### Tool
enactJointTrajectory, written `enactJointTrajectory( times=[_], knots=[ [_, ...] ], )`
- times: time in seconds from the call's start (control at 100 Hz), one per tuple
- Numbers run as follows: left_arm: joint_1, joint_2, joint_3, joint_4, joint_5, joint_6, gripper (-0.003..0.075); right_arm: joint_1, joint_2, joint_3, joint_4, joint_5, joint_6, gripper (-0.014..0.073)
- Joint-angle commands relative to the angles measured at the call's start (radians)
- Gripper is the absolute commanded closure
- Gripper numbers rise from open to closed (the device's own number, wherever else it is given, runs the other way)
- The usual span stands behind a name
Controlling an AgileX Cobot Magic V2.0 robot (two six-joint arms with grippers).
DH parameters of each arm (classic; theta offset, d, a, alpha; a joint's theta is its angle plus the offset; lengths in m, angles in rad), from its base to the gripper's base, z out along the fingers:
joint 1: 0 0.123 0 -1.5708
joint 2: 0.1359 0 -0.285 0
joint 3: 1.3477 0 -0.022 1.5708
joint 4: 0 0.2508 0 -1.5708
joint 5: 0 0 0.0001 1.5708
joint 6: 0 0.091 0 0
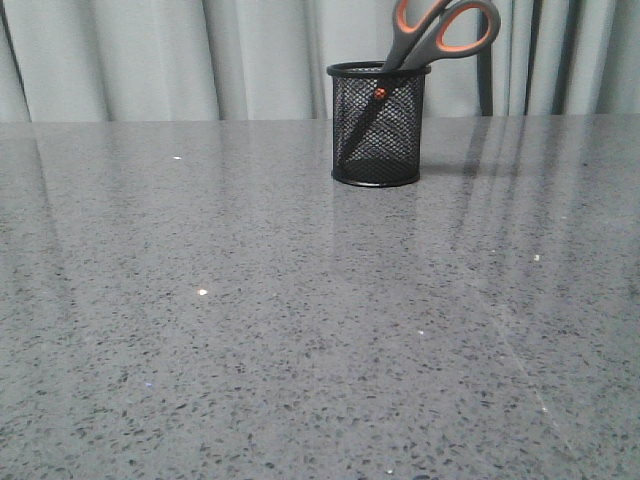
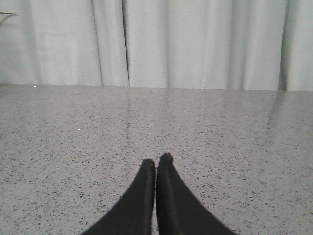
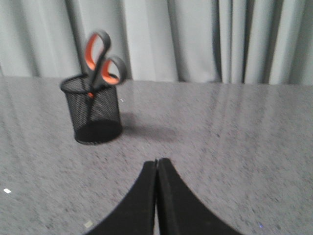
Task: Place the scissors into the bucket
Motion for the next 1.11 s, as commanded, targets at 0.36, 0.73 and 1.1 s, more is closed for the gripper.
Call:
enactJointTrajectory(
  times=[0.36,0.73,1.1],
  knots=[
    [-0.001,-0.026,0.040,0.000,-0.074,-0.011,0.0740,-0.187,-0.360,0.196,-0.215,0.082,0.168,0.0638],
    [-0.001,-0.026,0.040,0.000,-0.074,-0.011,0.0740,-0.187,-0.364,0.196,-0.223,0.117,0.168,0.0638],
    [-0.001,-0.026,0.040,0.000,-0.074,-0.011,0.0740,-0.187,-0.364,0.196,-0.223,0.117,0.168,0.0638]
  ],
)
